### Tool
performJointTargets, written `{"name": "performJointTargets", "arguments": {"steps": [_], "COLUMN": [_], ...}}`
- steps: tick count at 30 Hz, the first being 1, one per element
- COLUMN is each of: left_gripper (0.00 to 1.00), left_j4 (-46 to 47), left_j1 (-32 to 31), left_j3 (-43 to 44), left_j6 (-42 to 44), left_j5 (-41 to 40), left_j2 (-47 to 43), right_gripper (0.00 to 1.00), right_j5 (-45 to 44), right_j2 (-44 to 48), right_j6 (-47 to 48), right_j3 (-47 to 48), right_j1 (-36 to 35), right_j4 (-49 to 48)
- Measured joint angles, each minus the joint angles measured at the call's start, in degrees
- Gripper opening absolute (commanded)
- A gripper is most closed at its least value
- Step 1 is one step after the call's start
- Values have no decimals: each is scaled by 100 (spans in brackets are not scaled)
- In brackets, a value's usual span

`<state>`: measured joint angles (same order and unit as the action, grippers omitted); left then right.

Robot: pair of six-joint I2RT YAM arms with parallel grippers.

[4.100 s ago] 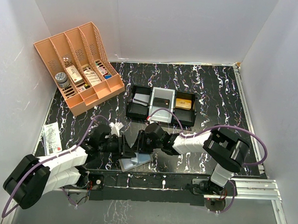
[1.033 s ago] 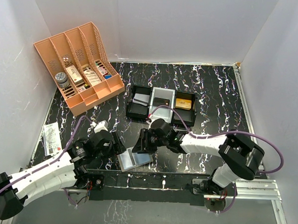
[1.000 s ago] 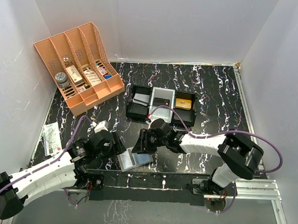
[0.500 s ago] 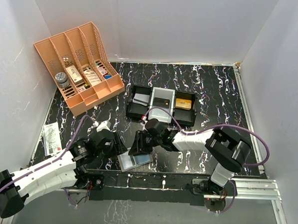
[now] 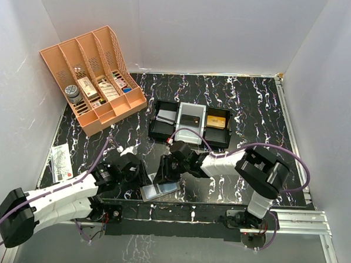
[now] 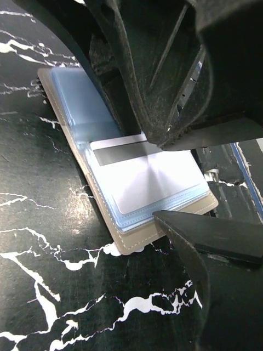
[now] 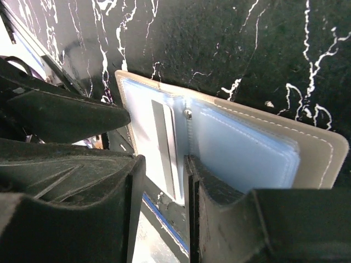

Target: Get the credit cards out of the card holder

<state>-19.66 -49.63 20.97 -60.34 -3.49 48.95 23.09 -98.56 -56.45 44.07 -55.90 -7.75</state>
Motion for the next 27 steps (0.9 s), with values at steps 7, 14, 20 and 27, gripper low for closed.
{"name": "performJointTargets", "arguments": {"steps": [7, 14, 20, 27], "left_gripper": [38, 36, 36, 35], "left_j4": [240, 299, 431, 516], "left_j1": [4, 4, 4, 4], "left_j3": [-37, 127, 192, 208], "left_j6": [109, 232, 295, 334], "left_j5": [122, 111, 116, 118], "left_j2": [376, 728, 911, 975], "right_gripper": [24, 23, 27, 15], "right_j5": [-50, -42, 28, 98], "right_j2": [11, 105, 210, 310], "right_j6": [-203, -525, -743, -837], "right_j3": [-308, -721, -1021, -1226], "right_j1": [4, 33, 138, 284], "right_j4": [-461, -1005, -1397, -1530]}}
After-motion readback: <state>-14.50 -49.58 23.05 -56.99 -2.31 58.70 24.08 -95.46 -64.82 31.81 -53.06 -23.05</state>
